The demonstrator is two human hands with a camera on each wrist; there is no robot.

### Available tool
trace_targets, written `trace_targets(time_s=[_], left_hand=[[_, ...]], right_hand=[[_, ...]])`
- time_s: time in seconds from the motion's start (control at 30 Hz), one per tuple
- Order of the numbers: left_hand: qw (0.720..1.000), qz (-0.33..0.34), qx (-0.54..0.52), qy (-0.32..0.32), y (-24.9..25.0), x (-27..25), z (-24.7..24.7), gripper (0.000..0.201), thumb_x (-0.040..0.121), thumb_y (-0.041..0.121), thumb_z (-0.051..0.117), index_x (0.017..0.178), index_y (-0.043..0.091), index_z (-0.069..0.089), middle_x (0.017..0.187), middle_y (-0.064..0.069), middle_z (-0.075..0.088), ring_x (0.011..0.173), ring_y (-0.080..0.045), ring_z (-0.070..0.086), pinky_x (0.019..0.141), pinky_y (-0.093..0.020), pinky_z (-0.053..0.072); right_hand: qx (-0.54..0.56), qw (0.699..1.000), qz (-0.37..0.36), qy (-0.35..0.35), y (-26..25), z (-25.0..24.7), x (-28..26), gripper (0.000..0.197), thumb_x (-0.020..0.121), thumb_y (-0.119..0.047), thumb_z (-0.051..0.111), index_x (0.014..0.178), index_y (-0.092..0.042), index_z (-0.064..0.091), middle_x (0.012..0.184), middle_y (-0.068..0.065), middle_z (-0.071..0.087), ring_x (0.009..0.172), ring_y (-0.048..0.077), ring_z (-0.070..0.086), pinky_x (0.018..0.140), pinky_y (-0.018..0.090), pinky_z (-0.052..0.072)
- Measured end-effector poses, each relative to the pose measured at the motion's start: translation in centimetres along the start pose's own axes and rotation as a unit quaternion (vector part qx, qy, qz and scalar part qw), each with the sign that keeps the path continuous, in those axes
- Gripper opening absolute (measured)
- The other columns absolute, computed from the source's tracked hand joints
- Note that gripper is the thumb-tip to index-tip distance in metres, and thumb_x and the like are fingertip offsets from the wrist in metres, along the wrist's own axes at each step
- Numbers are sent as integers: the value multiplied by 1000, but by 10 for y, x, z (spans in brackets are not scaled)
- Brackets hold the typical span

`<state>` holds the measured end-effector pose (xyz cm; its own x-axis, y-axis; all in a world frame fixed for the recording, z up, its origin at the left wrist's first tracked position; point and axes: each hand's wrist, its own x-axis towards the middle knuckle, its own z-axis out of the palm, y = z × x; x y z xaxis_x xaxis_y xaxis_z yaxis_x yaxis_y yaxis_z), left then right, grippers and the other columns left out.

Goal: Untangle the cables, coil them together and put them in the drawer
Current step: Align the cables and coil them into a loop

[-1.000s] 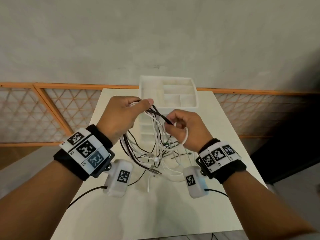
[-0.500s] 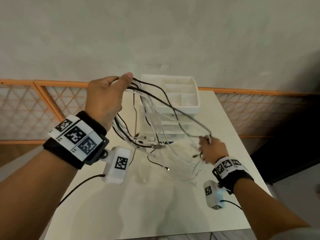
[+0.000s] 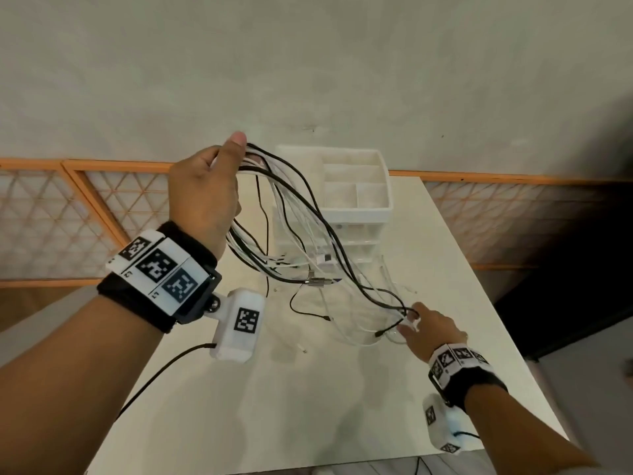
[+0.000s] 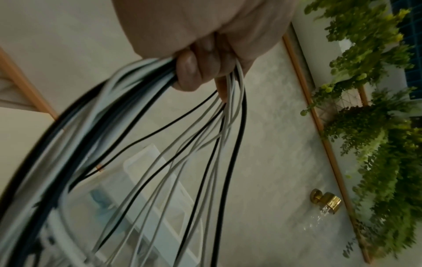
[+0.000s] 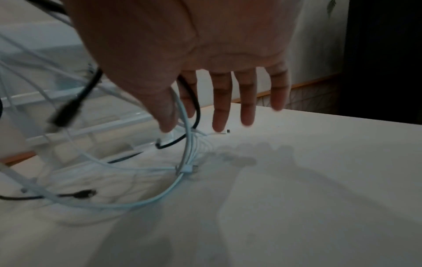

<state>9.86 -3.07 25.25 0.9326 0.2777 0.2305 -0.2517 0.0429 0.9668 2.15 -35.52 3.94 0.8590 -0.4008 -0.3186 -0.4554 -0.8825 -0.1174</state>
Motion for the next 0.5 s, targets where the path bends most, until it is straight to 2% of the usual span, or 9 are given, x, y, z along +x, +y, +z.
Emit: trace_targets(time_s=[0.07, 0.1, 0.17, 0.27, 0.3, 0.33, 0.37, 0.43, 0.5], left_hand=[[1000, 11, 0, 6, -1, 2, -1, 60, 92, 40, 63, 80, -17, 51, 58, -12, 24, 46, -20, 18, 42, -23, 23], [1000, 13, 2, 0, 0, 3, -1, 59, 92, 40, 63, 76, -15, 49, 58, -13, 23, 46, -20, 18, 42, -23, 23], [999, 12, 24, -23, -3, 3, -1, 54, 91, 42, 64, 63, -1, 46, 57, -12, 24, 46, -20, 18, 44, -23, 22], [994, 17, 89, -56, -13, -3, -2, 55, 88, 49, 63, 59, 4, 50, 55, -13, 29, 47, -22, 23, 51, -31, 26], [993, 17, 102, -54, -16, -5, -3, 53, 89, 49, 63, 56, 8, 53, 52, -10, 32, 47, -22, 24, 53, -32, 27], [993, 14, 105, -46, -17, -6, -4, 51, 89, 48, 63, 53, 14, 56, 47, -2, 34, 44, -19, 25, 53, -31, 27], [994, 10, 98, -36, -17, -6, -5, 51, 89, 47, 63, 48, 19, 54, 45, 2, 33, 42, -17, 25, 52, -29, 27], [998, 3, 59, -12, -12, -4, -8, 52, 90, 45, 64, 47, 21, 45, 47, 0, 27, 41, -16, 20, 47, -24, 24], [999, 16, 30, 3, -6, 0, -10, 46, 90, 44, 64, 54, 22, 47, 49, -6, 27, 42, -18, 20, 43, -22, 23]], right_hand=[[122, 992, 23, -10, -3, -8, 6, 22, 91, -47, 55, 93, -25, 57, 99, 8, 68, 79, 29, 62, 70, 35, 51], [185, 982, 25, -2, -5, -15, 9, 18, 91, -39, 56, 88, -22, 61, 94, 11, 71, 73, 29, 66, 66, 36, 56], [269, 960, 6, 78, -9, -35, 9, 11, 89, -21, 60, 80, -22, 65, 81, 7, 74, 74, 27, 70, 65, 29, 56], [356, 903, -30, 240, -17, -63, 2, 20, 85, -4, 63, 88, -23, 65, 76, -14, 67, 76, 15, 65, 64, 13, 43], [370, 889, -41, 267, -21, -66, 0, 26, 83, -1, 62, 95, -24, 62, 81, -11, 67, 76, 14, 63, 65, 13, 43], [368, 886, -55, 279, -21, -64, 1, 33, 80, 0, 63, 103, -23, 59, 92, -4, 68, 80, 17, 63, 70, 20, 46], [351, 893, -61, 275, -21, -62, 0, 41, 78, -1, 66, 111, -23, 56, 110, 2, 65, 88, 22, 63, 77, 27, 48], [289, 930, -31, 225, -12, -46, 5, 56, 76, -10, 74, 124, -20, 47, 139, 5, 49, 104, 31, 60, 87, 38, 49], [227, 965, 5, 131, -1, -26, 7, 66, 75, -15, 77, 132, -15, 42, 146, 7, 40, 113, 35, 57, 93, 40, 47]])
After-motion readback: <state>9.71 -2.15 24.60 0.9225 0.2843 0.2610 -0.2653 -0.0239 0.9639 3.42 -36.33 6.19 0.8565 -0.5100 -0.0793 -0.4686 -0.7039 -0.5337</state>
